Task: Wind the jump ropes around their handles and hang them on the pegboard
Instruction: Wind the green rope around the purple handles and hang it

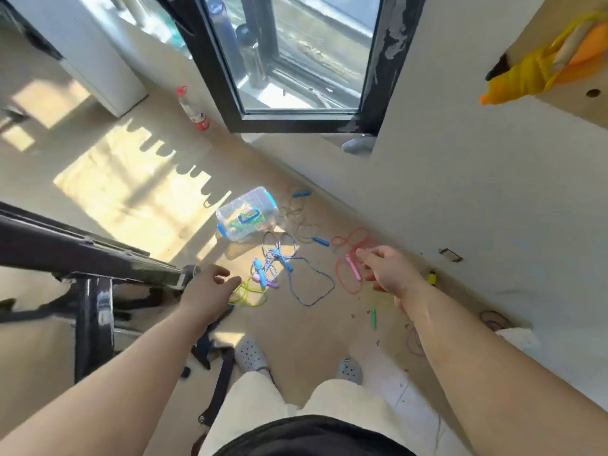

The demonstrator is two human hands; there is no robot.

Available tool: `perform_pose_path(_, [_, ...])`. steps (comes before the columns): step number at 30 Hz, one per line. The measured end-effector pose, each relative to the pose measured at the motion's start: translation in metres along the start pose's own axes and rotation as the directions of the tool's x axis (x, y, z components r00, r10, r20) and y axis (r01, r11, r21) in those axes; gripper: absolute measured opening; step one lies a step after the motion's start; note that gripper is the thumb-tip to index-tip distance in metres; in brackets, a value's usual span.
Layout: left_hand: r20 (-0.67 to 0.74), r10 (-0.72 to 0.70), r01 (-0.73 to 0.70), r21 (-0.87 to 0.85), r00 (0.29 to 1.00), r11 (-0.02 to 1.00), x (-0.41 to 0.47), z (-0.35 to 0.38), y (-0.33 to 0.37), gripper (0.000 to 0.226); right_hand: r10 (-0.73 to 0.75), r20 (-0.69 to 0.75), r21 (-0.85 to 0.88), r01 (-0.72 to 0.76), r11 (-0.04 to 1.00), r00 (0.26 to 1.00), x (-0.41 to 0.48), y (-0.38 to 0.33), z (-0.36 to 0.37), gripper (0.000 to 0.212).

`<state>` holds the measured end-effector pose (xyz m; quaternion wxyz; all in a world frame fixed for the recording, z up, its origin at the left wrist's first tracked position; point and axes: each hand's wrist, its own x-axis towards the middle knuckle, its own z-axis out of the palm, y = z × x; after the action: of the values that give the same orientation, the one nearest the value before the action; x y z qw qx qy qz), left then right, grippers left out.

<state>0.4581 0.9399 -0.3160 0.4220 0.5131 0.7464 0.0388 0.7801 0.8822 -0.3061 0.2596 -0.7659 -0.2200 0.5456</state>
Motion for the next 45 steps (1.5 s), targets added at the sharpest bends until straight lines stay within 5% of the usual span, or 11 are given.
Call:
perform_pose_path(14, [0.143,-0.241,0.227,0.108,0.96,0.968,0.181,-0.019,-0.169,0.028,0.14,0.114,-0.277,-0.103,0.955,0.984,0.151,0.042,0.239,0.03])
perform_pose_path(21, [0.15,-0.212,0.189,0.155,0.966,0.97,0.313,0.059,-0.223,0.037,0.199,0.205,-0.457,-0.086,0.885,0.958,0.299,0.115,0.328,0.025])
perform_pose_path(29, [0.16,-0.208,0.155,0.294,0.965,0.943,0.469,0.162,-0.342,0.047,0.196,0.367,-0.657,0.104,0.747,0.91,0.451,0.205,0.437,0.018])
perform_pose_path(34, [0.071,-0.111,0.07,0.428,0.991,0.901,0.554,0.187,-0.397,0.037,0.079,0.54,-0.748,0.436,0.501,0.838,0.518,0.245,0.506,0.038])
perform_pose_path(37, [0.091,0.002,-0.057,0.607,0.996,0.793,0.589,0.195,-0.424,0.038,0.082,0.612,-0.778,0.58,0.242,0.787,0.549,0.262,0.533,0.036])
perform_pose_path(42, [0.186,-0.082,-0.085,0.741,0.979,0.666,0.631,0.213,-0.444,0.04,0.119,0.505,-0.841,0.518,-0.158,0.855,0.579,0.281,0.547,0.053])
perform_pose_path(45, [0.204,-0.153,-0.062,0.772,0.967,0.632,0.638,0.22,-0.462,0.056,0.074,0.528,-0.81,0.528,-0.255,0.846,0.584,0.283,0.545,0.048])
